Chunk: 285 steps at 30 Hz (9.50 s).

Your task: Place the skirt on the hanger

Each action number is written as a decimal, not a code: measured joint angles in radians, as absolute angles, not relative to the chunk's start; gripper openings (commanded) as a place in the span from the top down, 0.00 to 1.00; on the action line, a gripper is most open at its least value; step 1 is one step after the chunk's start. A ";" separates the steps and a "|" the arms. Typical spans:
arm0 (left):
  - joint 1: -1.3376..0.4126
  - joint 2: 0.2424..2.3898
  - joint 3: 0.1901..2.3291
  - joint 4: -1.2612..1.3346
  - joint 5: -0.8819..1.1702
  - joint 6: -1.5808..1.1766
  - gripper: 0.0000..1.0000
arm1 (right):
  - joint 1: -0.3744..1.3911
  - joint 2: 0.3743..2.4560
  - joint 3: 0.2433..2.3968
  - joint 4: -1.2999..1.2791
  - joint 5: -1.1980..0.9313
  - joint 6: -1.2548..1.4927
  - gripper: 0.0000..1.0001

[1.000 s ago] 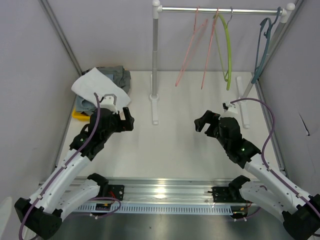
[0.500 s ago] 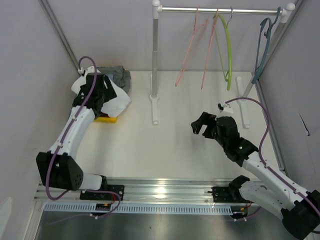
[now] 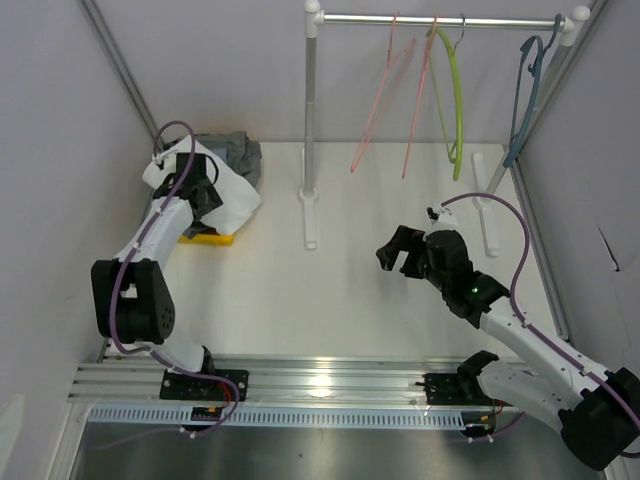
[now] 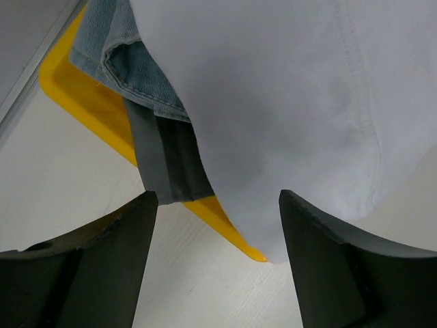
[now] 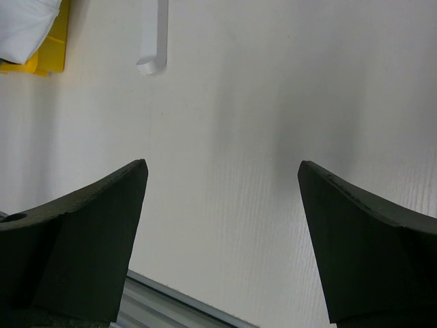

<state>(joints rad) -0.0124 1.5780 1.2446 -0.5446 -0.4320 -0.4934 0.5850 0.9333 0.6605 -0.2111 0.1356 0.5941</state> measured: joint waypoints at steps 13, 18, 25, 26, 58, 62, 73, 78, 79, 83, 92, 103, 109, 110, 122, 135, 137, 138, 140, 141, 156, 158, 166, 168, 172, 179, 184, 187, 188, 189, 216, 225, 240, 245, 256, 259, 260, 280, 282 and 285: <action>-0.008 1.692 1.206 -0.417 -0.340 -0.540 0.67 | 0.585 0.954 0.661 -0.204 0.122 0.599 0.05; -0.008 1.673 1.190 -0.378 -0.301 -0.542 1.00 | 0.585 0.953 0.660 -0.204 0.122 0.603 0.06; -0.016 1.567 1.190 -0.378 -0.245 -0.532 1.00 | 0.585 0.952 0.660 -0.203 0.123 0.603 0.06; -0.023 1.541 1.190 -0.384 -0.243 -0.530 1.00 | 0.585 0.952 0.660 -0.203 0.123 0.603 0.06; -0.978 1.343 0.710 -0.207 -0.217 -0.936 0.21 | 0.585 0.973 0.681 -0.371 0.117 0.662 0.10; -0.971 1.274 0.710 -0.196 -0.201 -0.916 0.22 | 0.585 0.983 0.682 -0.402 0.132 0.662 0.13; -0.942 1.015 0.780 -0.261 -0.093 -0.789 0.19 | 0.660 0.929 0.921 -0.470 0.166 0.639 0.18; -0.907 0.983 0.825 -0.303 -0.058 -0.748 0.19 | 0.731 0.913 1.080 -0.464 0.197 0.583 0.18; -0.900 0.983 0.831 -0.308 -0.058 -0.741 0.19 | 0.737 0.920 1.111 -0.460 0.206 0.565 0.18; -0.860 0.983 0.840 -0.336 -0.057 -0.735 0.23 | 0.739 0.994 1.254 -0.451 0.268 0.480 0.23; -0.762 0.958 0.809 -0.383 -0.068 -0.741 0.24 | 0.548 1.431 1.831 -0.475 0.303 0.295 0.27; -0.754 0.939 0.772 -0.400 -0.068 -0.741 0.24 | 0.382 1.706 2.140 -0.501 0.276 0.186 0.27; -0.749 0.926 0.754 -0.407 -0.068 -0.741 0.24 | 0.336 1.773 2.191 -0.460 0.257 0.151 0.29; -0.749 0.925 0.752 -0.408 -0.068 -0.741 0.24 | 0.332 1.779 2.193 -0.453 0.253 0.144 0.30; -0.739 0.920 0.725 -0.413 -0.067 -0.741 0.24 | 0.326 1.893 2.318 -0.410 0.242 0.091 0.54; -0.718 0.913 0.716 -0.414 -0.066 -0.739 0.24 | 0.320 1.914 2.332 -0.408 0.234 0.084 0.95; -0.715 0.911 0.711 -0.414 -0.064 -0.739 0.24 | 0.320 1.914 2.332 -0.413 0.226 0.083 0.96; -0.714 0.911 0.709 -0.414 -0.063 -0.738 0.24 | 0.320 1.914 2.332 -0.415 0.223 0.083 0.96; -0.710 0.910 0.703 -0.413 -0.056 -0.733 0.24 | 0.320 1.913 2.332 -0.419 0.215 0.083 0.99; -0.708 0.910 0.701 -0.413 -0.054 -0.733 0.24 | 0.320 1.911 2.332 -0.421 0.211 0.083 0.99; -0.679 0.909 0.686 -0.402 -0.023 -0.723 0.24 | 0.319 1.787 2.216 -0.364 0.175 0.059 1.00; -0.675 0.909 0.682 -0.402 -0.021 -0.723 0.24 | 0.318 1.780 2.211 -0.361 0.171 0.053 1.00; -0.661 0.909 0.678 -0.393 -0.014 -0.714 0.24 | 0.318 1.699 2.072 -0.336 0.122 0.051 1.00; -0.656 0.909 0.673 -0.387 -0.005 -0.713 0.24 | 0.319 1.665 2.027 -0.331 0.114 0.051 1.00; -0.651 0.911 0.668 -0.383 0.009 -0.706 0.24 | 0.318 1.555 1.891 -0.337 0.113 0.055 1.00; -0.647 0.937 0.668 -0.374 0.017 -0.706 0.24 | 0.318 1.327 1.681 -0.368 0.091 0.094 1.00; -0.647 0.973 0.668 -0.370 0.007 -0.710 0.27 | 0.318 1.188 1.543 -0.413 0.036 0.136 1.00; -0.646 0.984 0.667 -0.389 -0.040 -0.734 0.27 | 0.319 1.093 1.400 -0.438 -0.010 0.176 1.00; -0.646 0.984 0.667 -0.396 -0.056 -0.741 0.27 | 0.319 1.063 1.347 -0.449 -0.027 0.192 1.00; -0.645 0.985 0.667 -0.405 -0.082 -0.754 0.27 | 0.321 1.037 1.303 -0.453 -0.041 0.207 1.00; -0.570 1.504 0.907 -0.435 -0.298 -0.666 0.43 | 0.400 1.098 0.798 0.046 -0.460 0.288 1.00; -0.551 1.628 0.931 -0.389 -0.237 -0.620 0.54 | 0.337 1.261 0.799 0.165 -0.616 0.284 1.00; -0.541 1.561 0.930 -0.357 -0.105 -0.564 1.00 | 0.280 1.440 0.903 0.216 -0.731 0.221 1.00; -0.541 1.462 0.925 -0.357 -0.021 -0.524 1.00 | 0.259 1.485 0.923 0.224 -0.748 0.206 1.00; -0.541 1.428 0.927 -0.360 0.204 -0.416 1.00 | 0.232 1.511 0.950 0.211 -0.771 0.182 1.00; -0.541 1.398 0.927 -0.372 0.232 -0.395 1.00 | 0.231 1.522 0.955 0.205 -0.741 0.151 1.00; -0.541 1.380 0.927 -0.375 0.239 -0.390 1.00 | 0.231 1.531 0.955 0.207 -0.733 0.143 1.00; -0.514 1.176 0.902 -0.387 0.274 -0.304 1.00 | 0.216 1.572 0.897 0.235 -0.639 0.133 1.00; -0.509 1.175 0.895 -0.384 0.278 -0.305 1.00 | 0.216 1.558 0.891 0.214 -0.616 0.128 1.00; -0.509 1.168 0.883 -0.376 0.296 -0.306 1.00 | 0.215 1.524 0.862 0.212 -0.585 0.126 1.00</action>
